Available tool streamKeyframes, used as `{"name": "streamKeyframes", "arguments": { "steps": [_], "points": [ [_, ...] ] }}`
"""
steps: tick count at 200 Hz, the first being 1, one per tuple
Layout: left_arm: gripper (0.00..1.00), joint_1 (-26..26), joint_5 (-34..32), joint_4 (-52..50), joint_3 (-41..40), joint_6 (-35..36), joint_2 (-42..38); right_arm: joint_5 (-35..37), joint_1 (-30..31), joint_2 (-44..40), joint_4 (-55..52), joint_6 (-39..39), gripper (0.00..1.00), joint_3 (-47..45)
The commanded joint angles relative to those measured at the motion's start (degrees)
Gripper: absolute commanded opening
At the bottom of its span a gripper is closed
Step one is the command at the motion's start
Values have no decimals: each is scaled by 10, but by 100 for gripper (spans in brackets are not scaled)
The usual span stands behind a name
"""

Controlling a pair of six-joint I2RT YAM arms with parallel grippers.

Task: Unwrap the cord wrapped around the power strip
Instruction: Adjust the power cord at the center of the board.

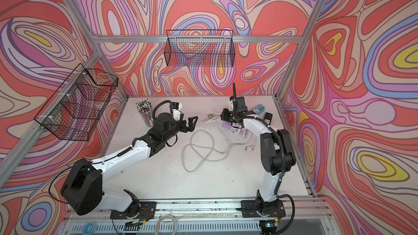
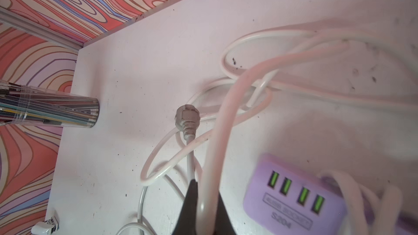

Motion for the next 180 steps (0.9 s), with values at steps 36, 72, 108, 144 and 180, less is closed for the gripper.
{"name": "streamKeyframes", "arguments": {
  "steps": [36, 72, 108, 144, 180],
  "points": [
    [100, 6, -16, 15, -17, 12, -26, -13, 40, 131, -4, -5, 0, 160],
    [100, 9, -14, 16, -18, 12, -27, -8, 73, 230, -7, -6, 0, 268],
    [100, 11, -14, 11, -16, 14, -34, 4, 77, 219, 15, -12, 34, 229],
    [100, 11, 28, 14, -1, 0, -16, 18, 57, 137, 9, -36, 97, 152],
    [100, 12, 104, -27, 63, -8, 29, 22, 18, 25, -8, -59, 98, 73]
  ]
}}
